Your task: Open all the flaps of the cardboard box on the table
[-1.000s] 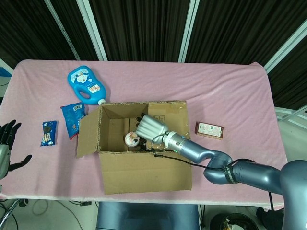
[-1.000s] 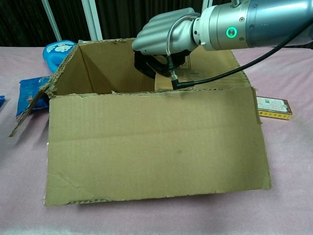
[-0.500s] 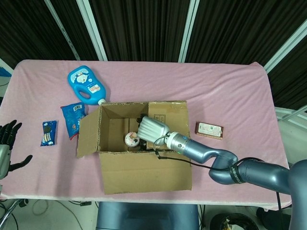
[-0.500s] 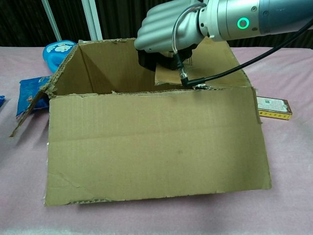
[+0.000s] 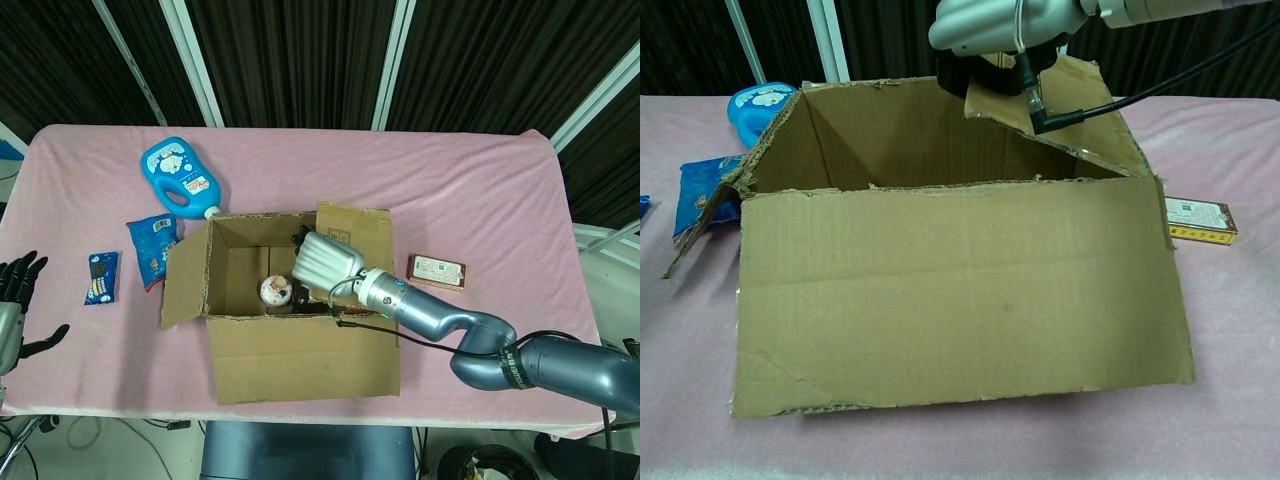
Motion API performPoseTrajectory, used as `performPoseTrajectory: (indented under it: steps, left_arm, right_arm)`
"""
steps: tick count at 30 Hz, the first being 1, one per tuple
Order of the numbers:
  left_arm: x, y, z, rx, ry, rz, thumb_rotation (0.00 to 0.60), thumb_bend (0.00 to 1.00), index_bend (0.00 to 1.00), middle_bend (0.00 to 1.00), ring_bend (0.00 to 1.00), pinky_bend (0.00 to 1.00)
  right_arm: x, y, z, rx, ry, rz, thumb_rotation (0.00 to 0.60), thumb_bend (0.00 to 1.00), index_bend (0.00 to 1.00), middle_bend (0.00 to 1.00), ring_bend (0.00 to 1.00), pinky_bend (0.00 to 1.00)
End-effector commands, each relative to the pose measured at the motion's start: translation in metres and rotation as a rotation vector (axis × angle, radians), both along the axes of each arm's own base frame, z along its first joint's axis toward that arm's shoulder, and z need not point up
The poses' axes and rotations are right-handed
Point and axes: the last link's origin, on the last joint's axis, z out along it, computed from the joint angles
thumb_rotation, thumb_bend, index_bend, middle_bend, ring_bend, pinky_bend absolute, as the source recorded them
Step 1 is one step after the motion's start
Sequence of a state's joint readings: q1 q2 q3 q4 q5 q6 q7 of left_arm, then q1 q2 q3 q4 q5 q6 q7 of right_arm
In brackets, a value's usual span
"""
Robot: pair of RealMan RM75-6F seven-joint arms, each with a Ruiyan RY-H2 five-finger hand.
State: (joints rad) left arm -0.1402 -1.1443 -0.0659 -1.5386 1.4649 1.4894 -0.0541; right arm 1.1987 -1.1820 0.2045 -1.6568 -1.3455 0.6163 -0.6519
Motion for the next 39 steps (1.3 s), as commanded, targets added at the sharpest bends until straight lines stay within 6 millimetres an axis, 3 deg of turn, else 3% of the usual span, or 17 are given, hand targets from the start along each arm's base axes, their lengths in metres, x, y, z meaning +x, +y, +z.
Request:
performPoseTrajectory:
  steps: [1, 9, 11, 27, 39]
  left_arm:
    - [0.000, 0.000, 0.000, 0.001, -0.002, -0.001, 0.600, 0.17, 0.00, 0.00, 0.00, 0.00]
    - [0.001, -0.001, 0.000, 0.006, -0.006, -0.003, 0.600, 0.17, 0.00, 0.00, 0.00, 0.00]
    - [0.001, -0.001, 0.000, 0.004, -0.006, -0.003, 0.600, 0.17, 0.00, 0.00, 0.00, 0.00]
    - [0.002, -0.003, -0.002, 0.000, 0.005, -0.007, 0.600, 0.17, 0.00, 0.00, 0.00, 0.00]
    - [0.002, -0.003, -0.003, 0.003, 0.009, -0.007, 0.600, 0.17, 0.00, 0.00, 0.00, 0.00]
  right_arm:
    - [0.002, 0.002, 0.012, -0.017, -0.017, -0.007, 0.600, 1.00, 0.66, 0.49, 0.29, 0.34]
    - [0.002, 0.006, 0.037, -0.048, -0.037, -0.028, 0.600, 1.00, 0.65, 0.48, 0.28, 0.33]
    - [0.001, 0.006, 0.042, -0.057, -0.038, -0.036, 0.600, 1.00, 0.61, 0.47, 0.27, 0.32]
    - [-0.028, 0.006, 0.093, -0.171, -0.044, -0.120, 0.600, 1.00, 0.54, 0.42, 0.24, 0.30]
    - [-0.038, 0.009, 0.112, -0.197, -0.065, -0.164, 0.600, 0.93, 0.38, 0.29, 0.18, 0.26]
